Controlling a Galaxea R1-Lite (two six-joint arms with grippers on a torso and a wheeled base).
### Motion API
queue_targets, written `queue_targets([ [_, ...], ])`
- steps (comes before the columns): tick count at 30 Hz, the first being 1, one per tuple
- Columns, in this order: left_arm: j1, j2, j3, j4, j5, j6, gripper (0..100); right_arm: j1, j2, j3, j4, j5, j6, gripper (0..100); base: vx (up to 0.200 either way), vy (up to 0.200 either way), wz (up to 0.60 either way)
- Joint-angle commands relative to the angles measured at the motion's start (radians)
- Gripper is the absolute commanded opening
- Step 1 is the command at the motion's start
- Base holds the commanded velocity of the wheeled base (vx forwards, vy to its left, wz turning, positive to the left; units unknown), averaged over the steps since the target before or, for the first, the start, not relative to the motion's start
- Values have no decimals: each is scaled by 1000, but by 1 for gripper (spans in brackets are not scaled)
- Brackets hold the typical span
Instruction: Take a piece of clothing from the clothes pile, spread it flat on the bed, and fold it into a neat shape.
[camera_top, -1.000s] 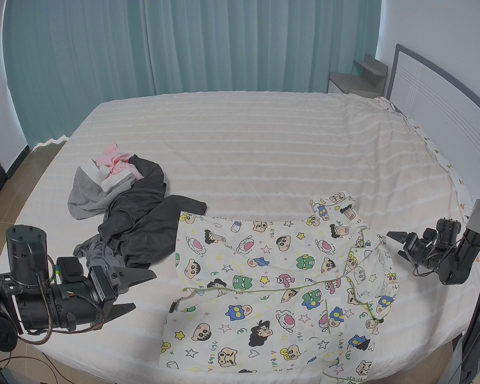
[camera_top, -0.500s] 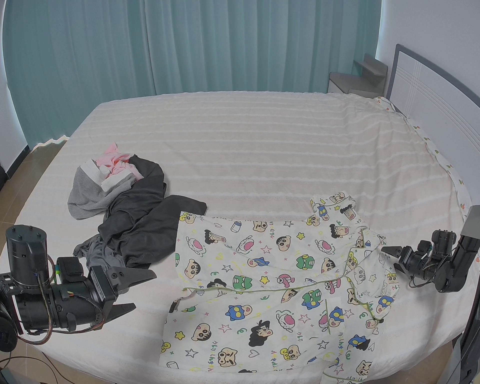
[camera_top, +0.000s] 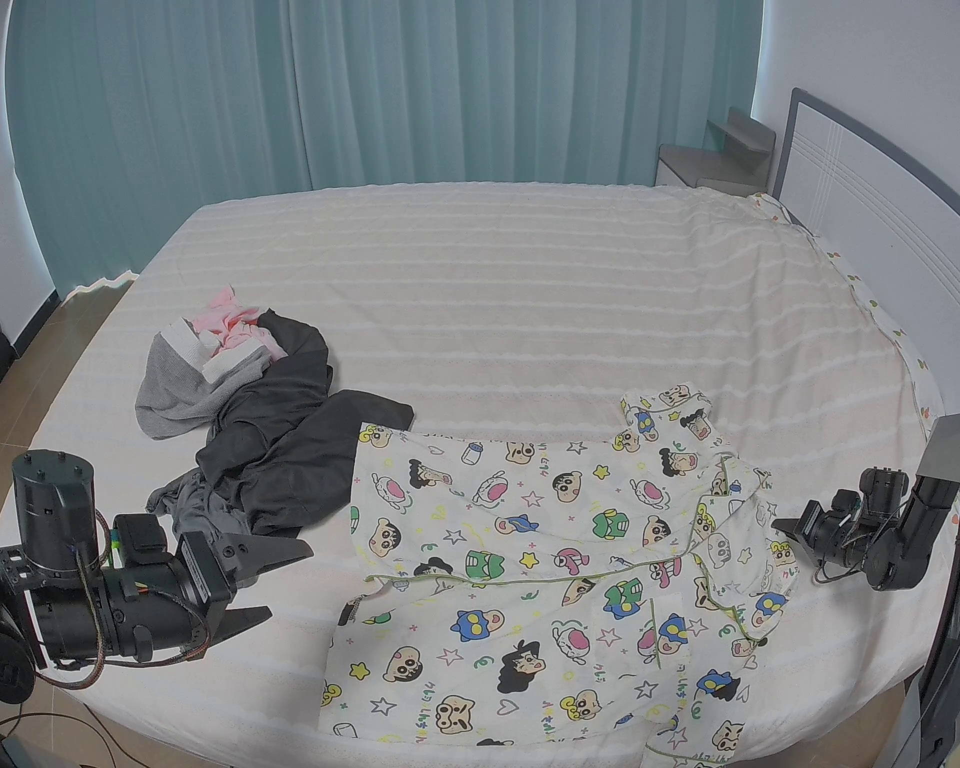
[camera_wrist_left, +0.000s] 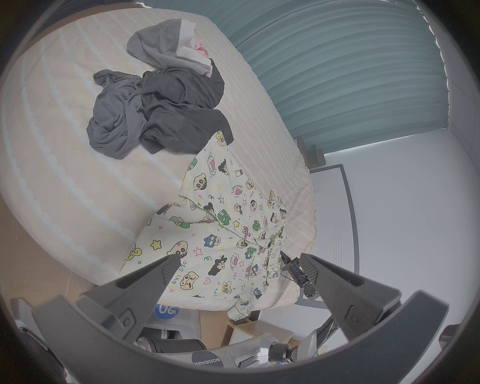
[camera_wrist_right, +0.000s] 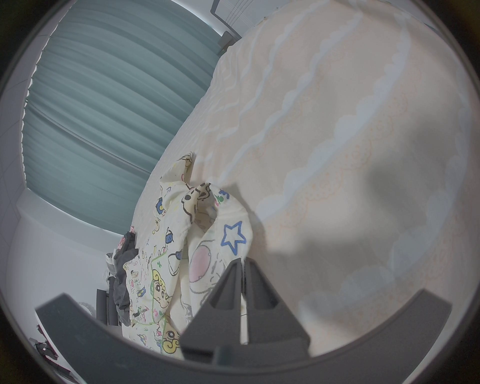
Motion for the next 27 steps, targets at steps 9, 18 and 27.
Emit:
queue_targets([
  [9,0,0,0,-1,0,0,100,-25,-2,25,-82,-37,-2,0,0,0,0],
  [18,0,0,0,-1,0,0,100,-51,-1,23,-83,-41,-5,0,0,0,0],
  [27,0,0,0,-1,0,0,100,-60,4,14,-83,-71,-7,0,0,0,0],
])
